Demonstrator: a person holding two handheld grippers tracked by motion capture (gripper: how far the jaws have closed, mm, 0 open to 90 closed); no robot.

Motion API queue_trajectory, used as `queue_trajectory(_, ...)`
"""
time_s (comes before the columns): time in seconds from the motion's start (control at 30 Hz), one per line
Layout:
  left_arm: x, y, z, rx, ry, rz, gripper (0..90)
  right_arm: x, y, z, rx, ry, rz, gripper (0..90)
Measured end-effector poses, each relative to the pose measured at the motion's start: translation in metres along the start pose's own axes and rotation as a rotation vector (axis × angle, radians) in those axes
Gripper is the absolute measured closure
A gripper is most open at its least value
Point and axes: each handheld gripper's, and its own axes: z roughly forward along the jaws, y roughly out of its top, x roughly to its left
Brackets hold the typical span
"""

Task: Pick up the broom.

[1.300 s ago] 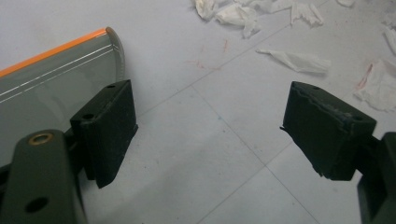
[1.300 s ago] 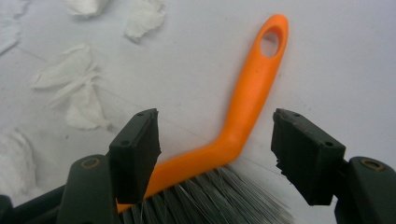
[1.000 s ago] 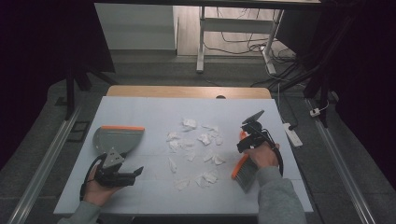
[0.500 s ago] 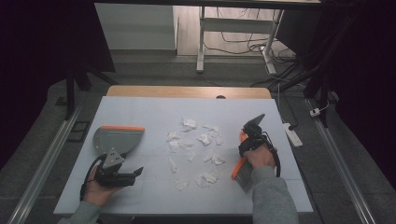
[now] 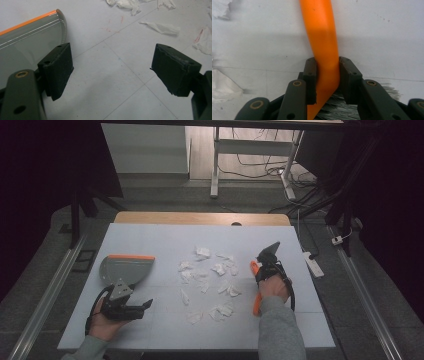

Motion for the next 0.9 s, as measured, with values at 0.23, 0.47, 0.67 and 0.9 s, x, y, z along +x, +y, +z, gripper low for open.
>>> queue_trajectory(0.23,0.001,-0.001,0.001,0.004,-0.014,-0.015,18.4,-0.006,-0.001,0.0,-0.012,0.042,-0.035,70.1)
queue_trajectory(0.47,0.001,0.0,0.001,0.006,-0.01,-0.01,18.5,-0.027,-0.007,-0.008,-0.057,0.196,-0.082,70.3)
queue_trajectory(0.67,0.001,0.0,0.002,0.008,-0.003,-0.004,18.5,-0.041,-0.016,-0.021,-0.129,0.292,-0.105,70.3)
queue_trajectory(0.9,-0.001,0.002,0.004,0.015,0.007,0.012,18.5,-0.051,-0.027,-0.049,-0.285,0.43,-0.133,70.3)
